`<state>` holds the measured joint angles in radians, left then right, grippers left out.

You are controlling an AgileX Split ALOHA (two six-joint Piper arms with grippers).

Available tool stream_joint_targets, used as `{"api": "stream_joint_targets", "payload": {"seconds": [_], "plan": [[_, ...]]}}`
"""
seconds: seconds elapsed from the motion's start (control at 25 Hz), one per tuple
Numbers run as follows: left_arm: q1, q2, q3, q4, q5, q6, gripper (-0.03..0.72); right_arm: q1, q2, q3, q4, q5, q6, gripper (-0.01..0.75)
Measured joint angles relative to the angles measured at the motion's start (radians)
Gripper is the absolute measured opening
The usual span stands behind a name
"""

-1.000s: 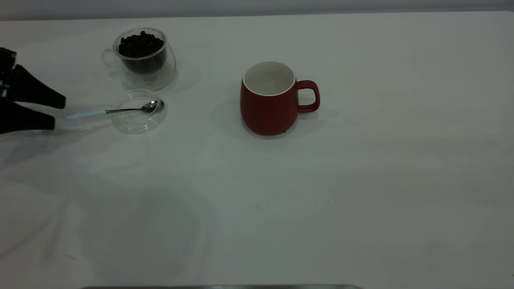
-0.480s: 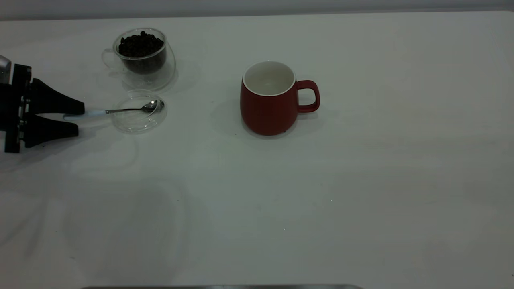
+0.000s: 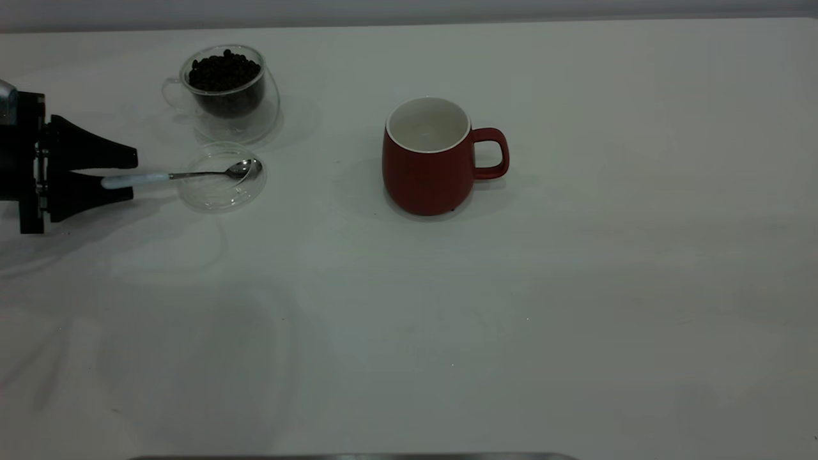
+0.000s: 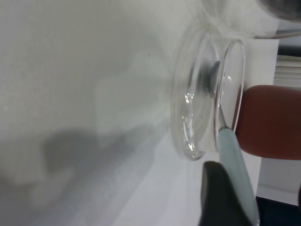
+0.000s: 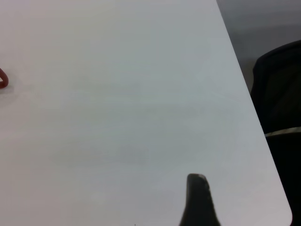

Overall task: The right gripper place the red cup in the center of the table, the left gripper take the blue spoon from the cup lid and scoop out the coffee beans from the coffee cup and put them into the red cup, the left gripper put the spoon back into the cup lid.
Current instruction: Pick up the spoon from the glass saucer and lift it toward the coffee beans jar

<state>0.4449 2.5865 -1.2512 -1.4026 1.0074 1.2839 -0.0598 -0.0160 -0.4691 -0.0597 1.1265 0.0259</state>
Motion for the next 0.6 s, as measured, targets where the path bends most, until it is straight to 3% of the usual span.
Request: {"api": "stream_joint_targets", "payload": {"seconds": [0.2, 0.4, 0.6], "plan": [[0.000, 0.000, 0.000, 0.000, 0.027, -0.003, 0.321, 0.000, 0.000, 0.000, 0.000, 0.000, 0.000, 0.569], [0.000, 0.000, 0.000, 0.001, 0.045, -0.002, 0.146, 0.000, 0.000, 0.000, 0.000, 0.000, 0.000, 0.569], [0.000, 0.001, 0.000, 0.002, 0.050, -0.006, 0.126, 0.000, 0.000, 0.000, 0.000, 0.000, 0.000, 0.569]]}}
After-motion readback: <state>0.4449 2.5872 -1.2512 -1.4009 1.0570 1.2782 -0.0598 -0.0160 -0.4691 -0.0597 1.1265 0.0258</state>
